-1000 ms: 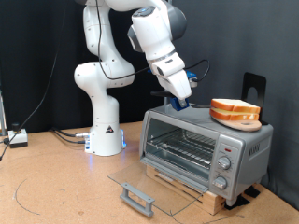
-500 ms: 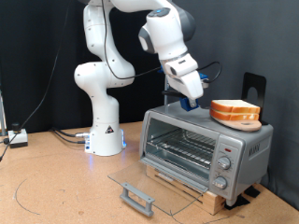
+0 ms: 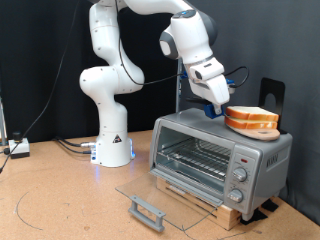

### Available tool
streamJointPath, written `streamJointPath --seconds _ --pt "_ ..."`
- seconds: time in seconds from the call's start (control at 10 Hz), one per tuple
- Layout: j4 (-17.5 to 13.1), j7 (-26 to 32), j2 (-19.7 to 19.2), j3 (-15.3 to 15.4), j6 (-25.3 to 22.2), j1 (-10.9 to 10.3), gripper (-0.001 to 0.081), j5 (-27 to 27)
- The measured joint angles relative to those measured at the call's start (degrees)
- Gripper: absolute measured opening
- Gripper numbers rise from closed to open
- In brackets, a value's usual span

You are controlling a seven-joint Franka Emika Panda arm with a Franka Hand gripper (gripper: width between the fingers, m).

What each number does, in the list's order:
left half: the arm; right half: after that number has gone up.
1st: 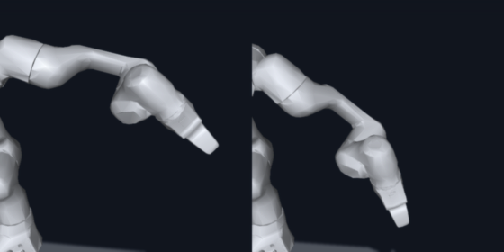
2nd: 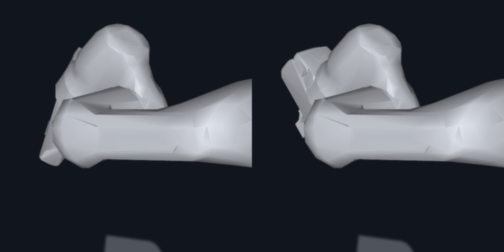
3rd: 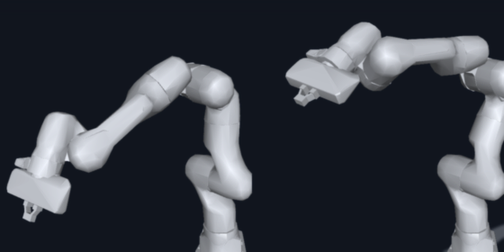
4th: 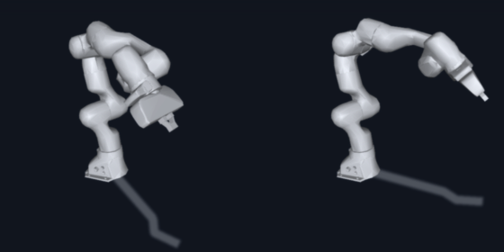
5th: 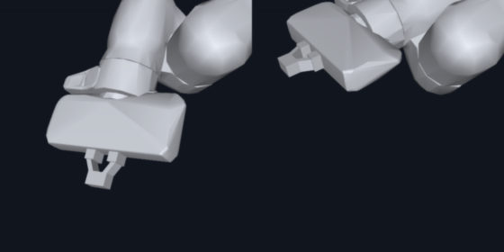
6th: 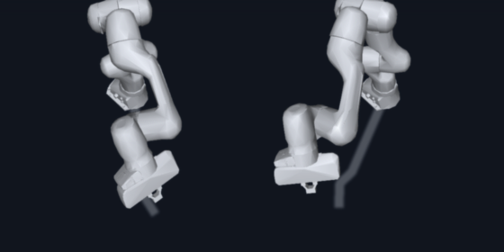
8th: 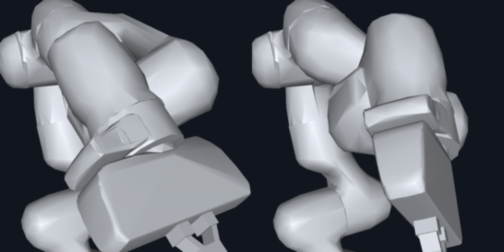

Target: Make a piece of toast with the oven

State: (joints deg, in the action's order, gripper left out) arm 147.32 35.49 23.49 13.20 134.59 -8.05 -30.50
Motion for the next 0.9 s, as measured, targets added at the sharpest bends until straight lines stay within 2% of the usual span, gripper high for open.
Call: streamJointPath --seconds 0.2,0.4,0.9 --pt "0.1 -1.0 -0.5 0.1 1.5 0.0 0.0405 -0.2" --pt "0.7 -1.3 -0.7 -0.2 5.1 0.1 0.0405 -3.2" --pt "0.8 3.5 0.6 -4.9 4.9 0.1 0.0405 -9.0"
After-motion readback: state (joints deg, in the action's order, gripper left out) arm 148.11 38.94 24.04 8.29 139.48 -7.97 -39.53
